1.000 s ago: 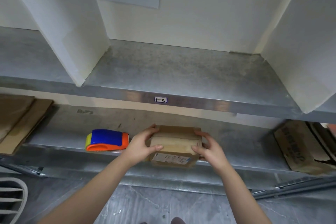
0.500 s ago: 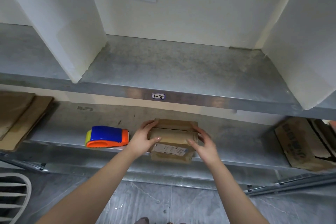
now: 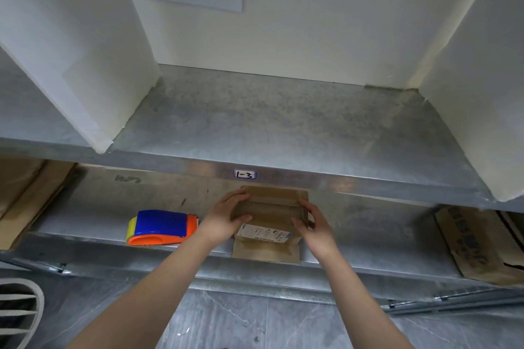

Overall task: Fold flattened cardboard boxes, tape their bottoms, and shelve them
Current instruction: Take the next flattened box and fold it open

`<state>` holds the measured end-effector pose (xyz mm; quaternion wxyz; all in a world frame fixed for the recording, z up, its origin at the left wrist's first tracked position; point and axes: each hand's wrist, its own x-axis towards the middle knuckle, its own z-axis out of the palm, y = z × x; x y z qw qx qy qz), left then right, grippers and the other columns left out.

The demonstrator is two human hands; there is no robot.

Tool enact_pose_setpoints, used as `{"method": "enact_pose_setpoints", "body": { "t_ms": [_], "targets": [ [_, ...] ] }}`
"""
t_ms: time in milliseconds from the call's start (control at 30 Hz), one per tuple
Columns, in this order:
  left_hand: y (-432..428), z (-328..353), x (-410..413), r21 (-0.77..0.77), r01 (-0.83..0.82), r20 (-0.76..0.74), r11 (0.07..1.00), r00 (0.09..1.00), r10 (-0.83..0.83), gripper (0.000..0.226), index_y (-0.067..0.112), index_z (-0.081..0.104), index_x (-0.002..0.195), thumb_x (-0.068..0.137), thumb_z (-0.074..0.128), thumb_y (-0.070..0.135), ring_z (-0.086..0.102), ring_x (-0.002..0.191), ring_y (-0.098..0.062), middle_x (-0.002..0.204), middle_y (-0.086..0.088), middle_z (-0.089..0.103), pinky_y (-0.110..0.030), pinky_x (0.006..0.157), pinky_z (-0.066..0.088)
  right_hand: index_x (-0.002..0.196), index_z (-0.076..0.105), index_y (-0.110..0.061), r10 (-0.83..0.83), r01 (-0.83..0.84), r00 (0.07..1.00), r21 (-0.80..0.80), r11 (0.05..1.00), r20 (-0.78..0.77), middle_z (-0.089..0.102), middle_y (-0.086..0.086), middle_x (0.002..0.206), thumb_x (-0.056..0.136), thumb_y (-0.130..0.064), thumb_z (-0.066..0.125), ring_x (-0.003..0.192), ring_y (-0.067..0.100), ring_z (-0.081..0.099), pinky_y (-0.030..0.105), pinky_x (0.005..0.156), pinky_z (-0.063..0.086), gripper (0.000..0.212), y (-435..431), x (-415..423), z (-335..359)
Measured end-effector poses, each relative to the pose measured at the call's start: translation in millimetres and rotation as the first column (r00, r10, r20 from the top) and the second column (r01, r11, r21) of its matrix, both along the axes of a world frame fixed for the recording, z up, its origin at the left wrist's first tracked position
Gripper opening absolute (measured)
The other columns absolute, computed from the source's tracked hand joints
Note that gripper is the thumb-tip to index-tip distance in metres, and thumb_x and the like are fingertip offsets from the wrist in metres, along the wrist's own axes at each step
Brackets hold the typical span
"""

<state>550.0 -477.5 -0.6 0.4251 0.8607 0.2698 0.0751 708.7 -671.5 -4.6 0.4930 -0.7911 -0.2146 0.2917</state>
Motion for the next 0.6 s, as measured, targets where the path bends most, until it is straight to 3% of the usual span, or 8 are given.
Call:
{"method": "enact_pose_setpoints", "body": {
  "t_ms": [100,200,300,467,600],
  "targets": [
    [-1,1,-3,0.129,0.076,-0.080,0.989,0.995,-0.066,0.053,0.023,0.041,0.142,0.094,0.058,0.037,0.027,0.138,-0.014,0.151,0.014,0.028,-0.030,0.113,0.029,0.131,0.046,-0.043,0.045,-0.031,0.987,-0.094,0.995,0.153,0.047,-0.001,0.138,0.091,-0.038,0.064,0.129,0.023,0.047,0.039,0.105,0.044,0.045,-5,-3,2],
    [0,9,-4,0.285,0.132,-0.148,0.949,0.985,-0.093,0.057,0.023,0.033,0.147,0.096,0.051,0.043,0.013,0.144,-0.019,0.156,0.009,0.023,-0.035,0.117,0.021,0.142,0.042,-0.035,0.122,-0.049,0.937,-0.224,0.973,0.328,0.036,0.004,0.150,0.093,-0.041,0.060,0.137,0.024,0.038,0.033,0.106,0.039,0.053,-9,-4,12],
    [-2,26,-7,0.428,0.130,-0.132,0.894,0.988,-0.080,0.061,0.024,0.028,0.149,0.096,0.047,0.047,0.012,0.146,-0.020,0.157,0.005,0.023,-0.038,0.118,0.018,0.146,0.037,-0.029,0.152,-0.016,0.859,-0.271,0.962,0.489,0.036,0.004,0.152,0.092,-0.040,0.059,0.138,0.027,0.034,0.040,0.105,0.042,0.060,-14,-7,29],
    [-3,54,-31,0.597,0.159,-0.129,0.786,0.986,-0.102,0.071,0.021,0.038,0.146,0.087,0.030,0.059,0.028,0.142,-0.025,0.153,0.000,0.036,-0.037,0.115,0.022,0.136,0.050,-0.025,0.206,-0.039,0.656,-0.240,0.970,0.726,0.049,0.004,0.141,0.089,-0.038,0.055,0.132,0.029,0.040,0.047,0.099,0.048,0.049,-8,-23,50],
    [5,57,-69,0.668,0.190,-0.188,0.719,0.979,-0.085,0.063,0.020,0.054,0.134,0.087,0.033,0.057,0.046,0.131,-0.031,0.139,-0.006,0.053,-0.044,0.110,0.031,0.128,0.058,-0.028,0.300,-0.120,0.536,-0.281,0.952,0.789,0.057,0.001,0.131,0.087,-0.046,0.044,0.126,0.028,0.048,0.048,0.102,0.045,0.047,15,-59,63]
  ]
}}
